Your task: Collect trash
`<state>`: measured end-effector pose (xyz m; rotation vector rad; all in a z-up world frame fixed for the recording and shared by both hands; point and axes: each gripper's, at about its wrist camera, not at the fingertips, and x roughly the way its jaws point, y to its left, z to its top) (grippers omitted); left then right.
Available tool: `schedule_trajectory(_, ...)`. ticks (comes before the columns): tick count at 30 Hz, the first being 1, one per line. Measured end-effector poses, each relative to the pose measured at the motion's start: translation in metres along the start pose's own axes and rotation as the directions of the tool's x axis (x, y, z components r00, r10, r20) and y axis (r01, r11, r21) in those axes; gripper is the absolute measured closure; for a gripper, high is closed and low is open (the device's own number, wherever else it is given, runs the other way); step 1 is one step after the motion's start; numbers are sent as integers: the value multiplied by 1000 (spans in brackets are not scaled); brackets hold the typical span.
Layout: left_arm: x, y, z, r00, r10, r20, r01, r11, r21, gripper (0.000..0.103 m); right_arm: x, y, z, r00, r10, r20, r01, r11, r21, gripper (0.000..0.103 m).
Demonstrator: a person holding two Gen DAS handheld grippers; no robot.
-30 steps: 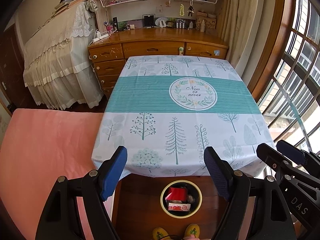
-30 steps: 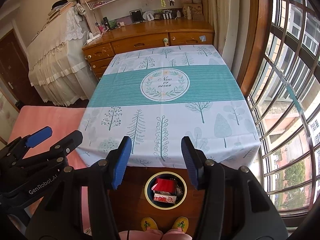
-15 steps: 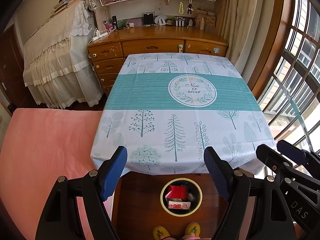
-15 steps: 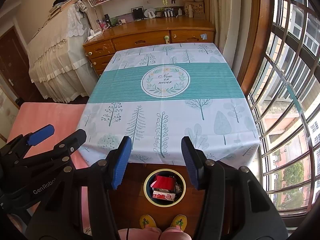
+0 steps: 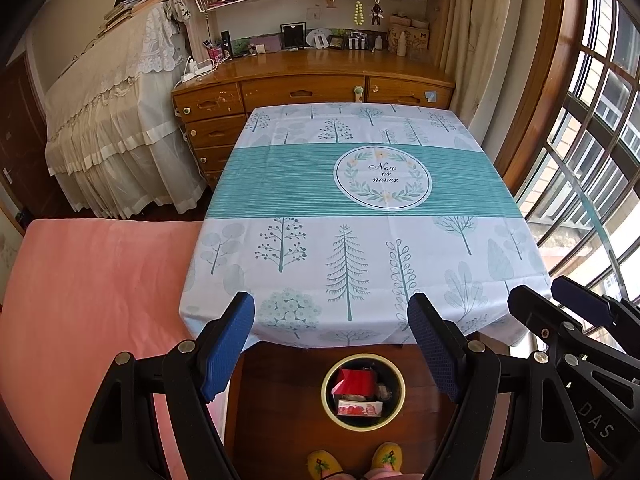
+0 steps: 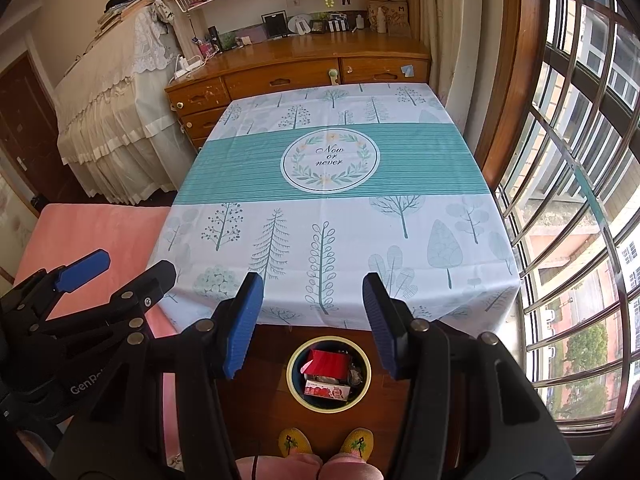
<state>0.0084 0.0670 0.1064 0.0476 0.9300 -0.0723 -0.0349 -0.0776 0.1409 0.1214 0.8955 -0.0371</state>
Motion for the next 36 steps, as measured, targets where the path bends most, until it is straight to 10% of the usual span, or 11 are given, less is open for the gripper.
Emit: schedule_trajectory(36,3,0,-11,1000,-6,-8,6,1000,27,23,0,-2,-6,1000,2,3,-2,1000,-4,54)
